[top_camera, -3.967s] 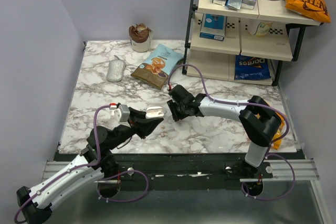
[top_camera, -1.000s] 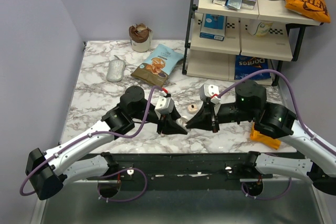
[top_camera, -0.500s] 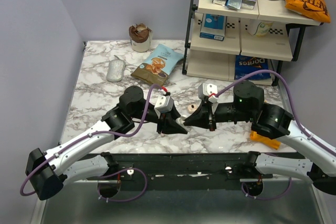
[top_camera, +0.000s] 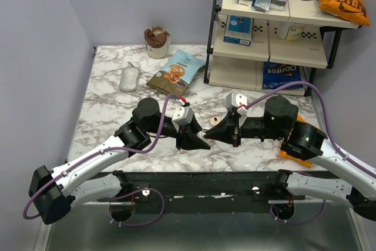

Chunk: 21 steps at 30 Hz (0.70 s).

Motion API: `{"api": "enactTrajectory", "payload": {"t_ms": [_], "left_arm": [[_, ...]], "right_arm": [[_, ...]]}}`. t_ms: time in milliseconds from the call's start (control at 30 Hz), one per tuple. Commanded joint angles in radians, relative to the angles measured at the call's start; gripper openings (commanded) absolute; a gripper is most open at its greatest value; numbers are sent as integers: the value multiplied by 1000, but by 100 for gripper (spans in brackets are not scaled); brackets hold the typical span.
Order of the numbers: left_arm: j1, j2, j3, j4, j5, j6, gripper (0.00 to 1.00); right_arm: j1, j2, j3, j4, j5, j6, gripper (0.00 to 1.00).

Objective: Insert the wireless bluetooth earbuds into the charging case
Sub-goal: Place the earbud in the charging case.

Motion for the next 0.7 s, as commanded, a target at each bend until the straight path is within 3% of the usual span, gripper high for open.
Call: {"api": "enactTrajectory", "payload": {"t_ms": [0, 667], "left_arm": [[-4, -16, -8, 63, -5, -5, 0], [-5, -25, -43, 106, -41, -22, 0]], "right_arm": [[13, 11, -6, 15, 24, 7, 1], [19, 8, 60, -19, 130, 25, 43]]}}
